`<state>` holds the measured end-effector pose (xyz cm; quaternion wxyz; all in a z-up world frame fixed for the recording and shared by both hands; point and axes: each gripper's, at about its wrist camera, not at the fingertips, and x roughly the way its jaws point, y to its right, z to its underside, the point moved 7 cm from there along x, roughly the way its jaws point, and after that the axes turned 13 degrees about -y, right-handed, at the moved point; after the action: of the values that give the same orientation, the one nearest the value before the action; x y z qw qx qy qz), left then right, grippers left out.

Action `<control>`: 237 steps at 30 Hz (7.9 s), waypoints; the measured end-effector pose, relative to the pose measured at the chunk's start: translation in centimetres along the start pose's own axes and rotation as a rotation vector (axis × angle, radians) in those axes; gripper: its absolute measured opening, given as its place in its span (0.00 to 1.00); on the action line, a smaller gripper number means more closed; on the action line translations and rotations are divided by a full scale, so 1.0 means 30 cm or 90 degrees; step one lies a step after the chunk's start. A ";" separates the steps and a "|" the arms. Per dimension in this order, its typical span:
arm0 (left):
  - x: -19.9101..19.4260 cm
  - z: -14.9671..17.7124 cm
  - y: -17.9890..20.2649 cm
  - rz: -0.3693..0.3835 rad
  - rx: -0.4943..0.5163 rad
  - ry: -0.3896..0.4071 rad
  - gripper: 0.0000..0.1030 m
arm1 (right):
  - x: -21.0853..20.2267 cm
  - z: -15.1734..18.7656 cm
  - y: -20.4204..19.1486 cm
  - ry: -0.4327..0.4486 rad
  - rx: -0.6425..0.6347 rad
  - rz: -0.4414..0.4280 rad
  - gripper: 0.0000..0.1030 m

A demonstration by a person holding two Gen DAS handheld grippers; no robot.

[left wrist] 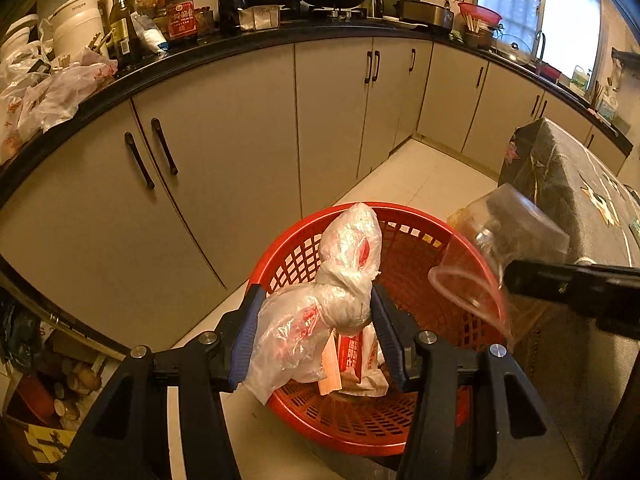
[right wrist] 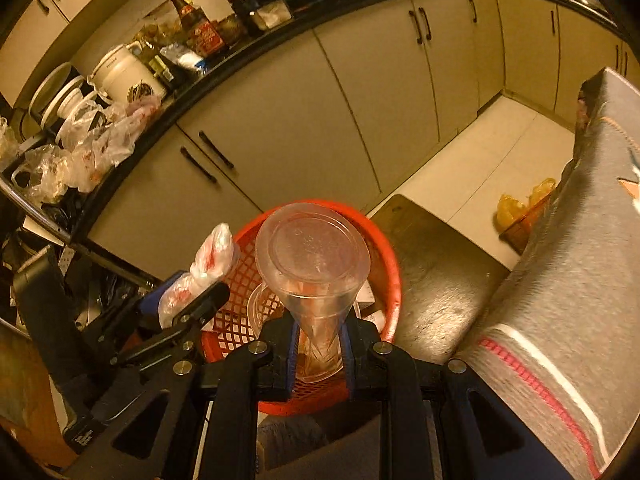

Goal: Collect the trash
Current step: 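Open both tools over the red wastebasket to drop the bags and cup, then move both open tools back over the table, then grasp the teal snack pack with the left tool while the right tool grasps the white medicine box, then carry the snack pack and medicine box to the red wastebasket and open both tools, then move both open tools back over the table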

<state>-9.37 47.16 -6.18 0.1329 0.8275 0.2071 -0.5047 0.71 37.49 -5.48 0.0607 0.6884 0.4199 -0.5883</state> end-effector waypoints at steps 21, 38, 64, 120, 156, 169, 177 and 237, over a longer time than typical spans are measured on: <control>-0.121 0.061 0.030 -0.019 0.005 0.014 0.64 | -0.173 0.116 0.084 0.055 0.043 0.007 0.45; -0.401 0.107 0.134 -0.043 0.044 0.091 0.71 | -0.536 0.410 0.315 0.146 0.105 0.055 0.54; -0.526 0.143 0.987 0.146 0.307 0.073 0.76 | -1.184 1.027 1.089 0.317 0.397 0.174 0.68; -0.153 0.061 1.460 0.219 0.279 -0.166 0.33 | -0.912 0.546 1.241 0.231 0.246 0.207 0.69; -0.458 0.269 0.803 0.114 0.156 0.070 0.33 | -0.878 0.720 0.633 0.225 0.142 0.232 0.53; -0.490 0.300 0.693 0.106 0.130 0.085 0.33 | -0.835 0.739 0.434 0.227 0.085 0.235 0.53; -0.505 0.304 0.633 0.117 0.110 0.089 0.33 | -0.813 0.735 0.360 0.226 0.070 0.242 0.53; -0.214 0.137 -0.030 0.012 -0.083 0.062 0.69 | -0.274 0.204 0.053 0.122 -0.005 0.115 0.68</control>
<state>-15.58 44.85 -2.35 0.1809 0.8427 0.2378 -0.4477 -2.53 28.79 -0.89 0.0753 0.7764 0.3622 -0.5102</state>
